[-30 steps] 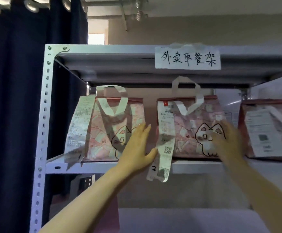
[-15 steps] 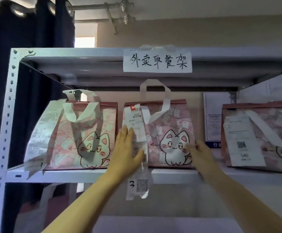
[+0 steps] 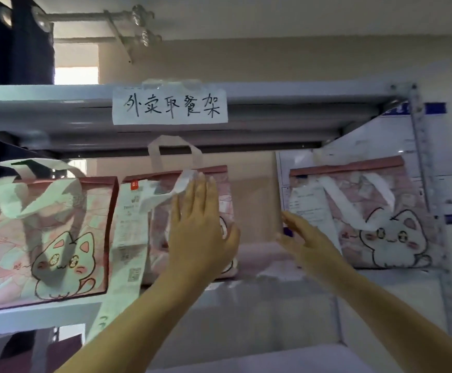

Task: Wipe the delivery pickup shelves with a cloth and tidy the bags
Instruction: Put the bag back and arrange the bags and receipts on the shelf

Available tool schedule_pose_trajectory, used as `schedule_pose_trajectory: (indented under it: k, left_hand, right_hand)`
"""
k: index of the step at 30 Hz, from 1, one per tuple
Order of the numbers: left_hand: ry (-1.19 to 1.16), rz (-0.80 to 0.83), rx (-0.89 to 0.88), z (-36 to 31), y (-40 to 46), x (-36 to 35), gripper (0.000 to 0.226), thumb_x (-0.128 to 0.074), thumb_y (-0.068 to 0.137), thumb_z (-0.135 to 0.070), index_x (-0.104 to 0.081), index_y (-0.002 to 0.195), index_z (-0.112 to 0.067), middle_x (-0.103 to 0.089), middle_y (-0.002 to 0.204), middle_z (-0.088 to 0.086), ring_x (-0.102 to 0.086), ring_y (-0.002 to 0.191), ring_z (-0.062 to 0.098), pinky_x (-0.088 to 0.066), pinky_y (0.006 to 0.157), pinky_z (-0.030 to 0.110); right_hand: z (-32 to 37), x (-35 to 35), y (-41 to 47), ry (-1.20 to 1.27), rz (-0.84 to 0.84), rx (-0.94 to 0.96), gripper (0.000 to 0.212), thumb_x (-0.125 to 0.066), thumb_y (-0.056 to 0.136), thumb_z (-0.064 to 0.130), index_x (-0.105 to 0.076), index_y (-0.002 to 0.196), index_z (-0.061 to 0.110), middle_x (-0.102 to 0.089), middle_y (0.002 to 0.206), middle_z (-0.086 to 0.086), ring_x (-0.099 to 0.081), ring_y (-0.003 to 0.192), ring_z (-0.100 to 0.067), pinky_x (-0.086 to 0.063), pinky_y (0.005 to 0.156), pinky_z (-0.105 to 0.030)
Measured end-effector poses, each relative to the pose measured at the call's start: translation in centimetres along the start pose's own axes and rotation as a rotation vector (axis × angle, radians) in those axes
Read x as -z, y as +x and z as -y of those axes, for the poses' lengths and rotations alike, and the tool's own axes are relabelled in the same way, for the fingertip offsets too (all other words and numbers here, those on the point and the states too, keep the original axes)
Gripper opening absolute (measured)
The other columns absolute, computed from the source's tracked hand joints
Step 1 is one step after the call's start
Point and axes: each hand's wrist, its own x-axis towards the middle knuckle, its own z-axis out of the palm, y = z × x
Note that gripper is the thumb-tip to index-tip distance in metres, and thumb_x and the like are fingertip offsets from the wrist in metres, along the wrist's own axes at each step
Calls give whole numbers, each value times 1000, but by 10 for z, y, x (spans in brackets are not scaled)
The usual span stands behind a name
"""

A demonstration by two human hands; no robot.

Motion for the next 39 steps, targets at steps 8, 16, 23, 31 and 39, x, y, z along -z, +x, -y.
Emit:
schedule_pose_trajectory:
  k: [8, 16, 23, 31, 39]
  left_hand:
    - [-601, 345, 82, -106, 24, -50, 61, -54, 91, -22, -26, 145, -23, -27, 152, -3, -29, 139, 19, -36, 106, 28]
    - [-1057, 473, 428, -136, 28, -102, 36, -57, 87, -14, -46, 118, -29, -61, 107, -15, -62, 93, 6, -53, 73, 27]
    - [-1086, 430, 422, -118, 16, -106, 45, -55, 83, -8, -51, 115, -40, -64, 115, -12, -66, 99, 10, -58, 80, 37]
    - [-949, 336, 401, -82, 6, -80, 66, -58, 89, -11, -24, 143, -28, -58, 121, -13, -64, 86, 0, -51, 62, 16]
    - [-793, 311, 291, -68, -7, -61, 83, -57, 90, -19, -3, 151, -36, -31, 151, -15, -35, 134, 6, -37, 108, 34]
  right_hand:
    - [-26, 125, -27, -262, -384, 1, 36, -55, 93, 23, -55, 127, 32, -57, 115, 8, -57, 88, -7, -47, 75, -27]
    - [-68, 172, -42, -178, -418, -142, 60, -62, 91, 20, -36, 144, 32, -50, 135, 4, -50, 121, -17, -50, 92, -37]
    - [-88, 154, -27, -122, -323, -199, 87, -70, 77, 43, -19, 148, 44, -47, 141, 8, -46, 129, -20, -41, 104, -53]
    - [-85, 108, 1, -11, -225, -134, 75, -65, 87, 17, -25, 148, 33, -43, 145, 6, -42, 132, -18, -39, 109, -43]
    - [-82, 87, 6, -6, -205, -12, 69, -63, 90, 18, -27, 147, 33, -38, 127, 28, -32, 120, 1, -31, 100, -25]
